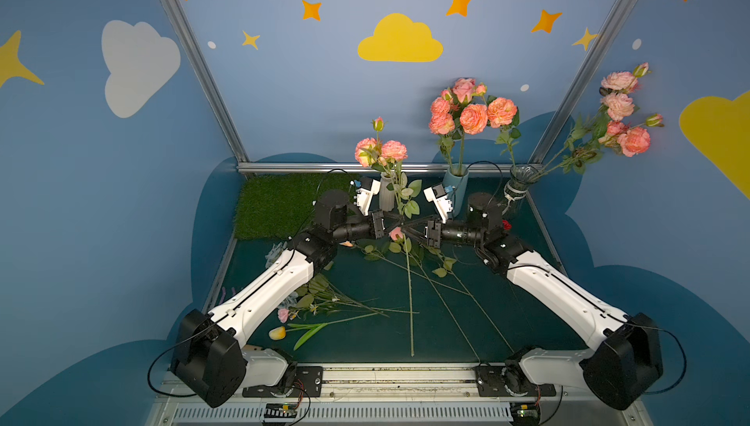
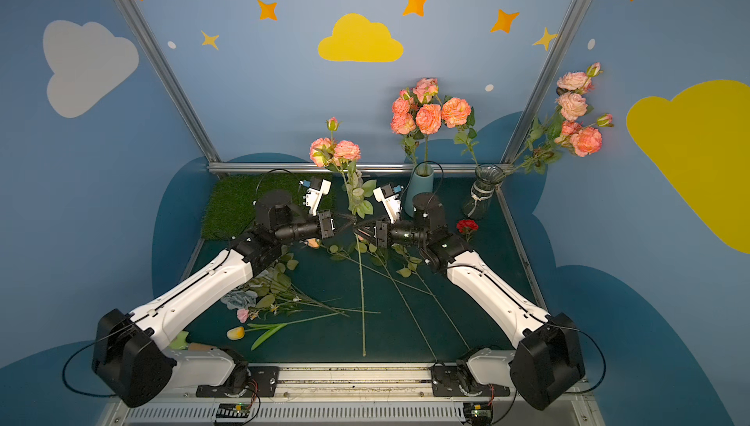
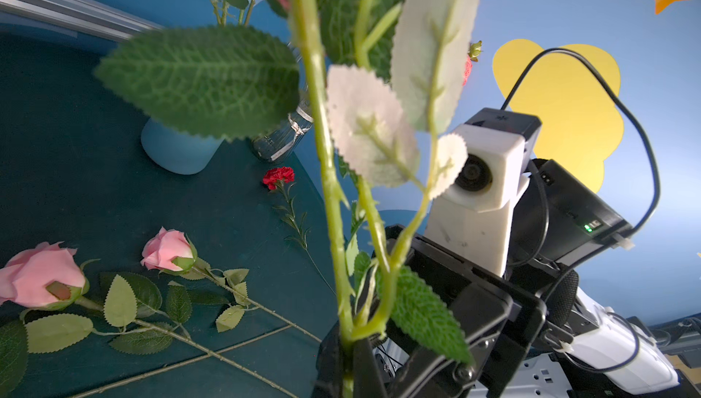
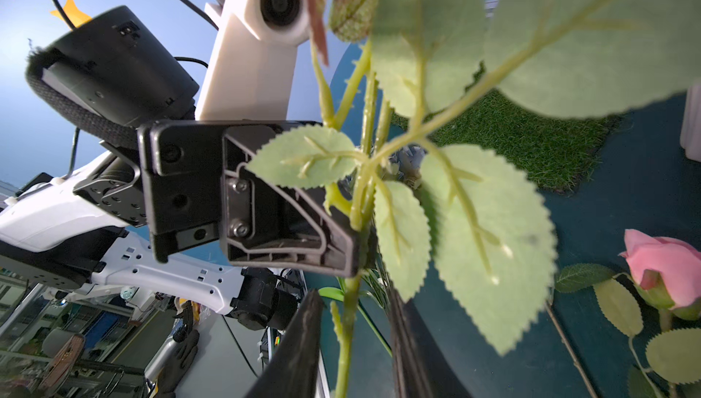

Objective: Place the pink flowers into the vase
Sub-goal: Pick up the flower at the center of the board.

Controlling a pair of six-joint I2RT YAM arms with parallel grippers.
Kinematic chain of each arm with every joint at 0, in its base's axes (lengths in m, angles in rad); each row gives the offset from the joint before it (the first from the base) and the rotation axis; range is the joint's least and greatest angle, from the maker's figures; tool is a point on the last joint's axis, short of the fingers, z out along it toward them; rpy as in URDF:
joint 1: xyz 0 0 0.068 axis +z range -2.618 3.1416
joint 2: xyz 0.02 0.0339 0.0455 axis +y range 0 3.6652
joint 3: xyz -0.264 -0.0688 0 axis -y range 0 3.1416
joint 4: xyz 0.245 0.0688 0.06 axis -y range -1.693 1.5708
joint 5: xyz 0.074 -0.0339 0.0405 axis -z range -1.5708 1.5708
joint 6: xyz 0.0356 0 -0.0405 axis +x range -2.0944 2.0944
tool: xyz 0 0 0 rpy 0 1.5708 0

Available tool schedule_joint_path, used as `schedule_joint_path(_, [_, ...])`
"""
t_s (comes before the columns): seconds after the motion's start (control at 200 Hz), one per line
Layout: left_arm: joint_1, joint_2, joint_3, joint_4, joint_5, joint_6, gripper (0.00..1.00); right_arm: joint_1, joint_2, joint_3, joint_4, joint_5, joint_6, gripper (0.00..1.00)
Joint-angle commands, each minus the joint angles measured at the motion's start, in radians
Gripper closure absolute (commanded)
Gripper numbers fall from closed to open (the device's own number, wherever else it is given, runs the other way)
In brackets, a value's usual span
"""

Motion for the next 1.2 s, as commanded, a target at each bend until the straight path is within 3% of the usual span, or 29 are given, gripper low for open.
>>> schedule_joint_path(0.0, [0.002,-0.014,-0.004,0.035,0.017,-0.004,0.98,0.006,0.007,0.019,0.015,-0.024,-0.006,0.73])
schedule_joint_path(0.43, [0.002,0.002,0.003,0.043,0.032,-0.024,0.98,0.002,0.037,0.019,0.050,-0.032,0.016,1.00])
schedule_joint_path(0.621, [0.003,0.003,0.001,0.046,0.030,-0.027,0.98,0.004,0.063,0.037,0.067,-0.059,0.030,1.00])
schedule_joint_path(0.776, [0.003,0.008,-0.008,0.068,0.039,-0.041,0.98,0.021,0.070,0.052,0.063,-0.069,0.023,0.90])
schedule_joint_path(1.151, [0.003,0.003,-0.025,0.087,0.040,-0.054,0.98,0.029,0.080,0.045,0.086,-0.075,0.042,1.00])
schedule_joint_path(1.196, [0.003,0.000,-0.024,0.076,0.030,-0.051,0.94,0.030,0.075,0.044,0.083,-0.063,0.037,1.00])
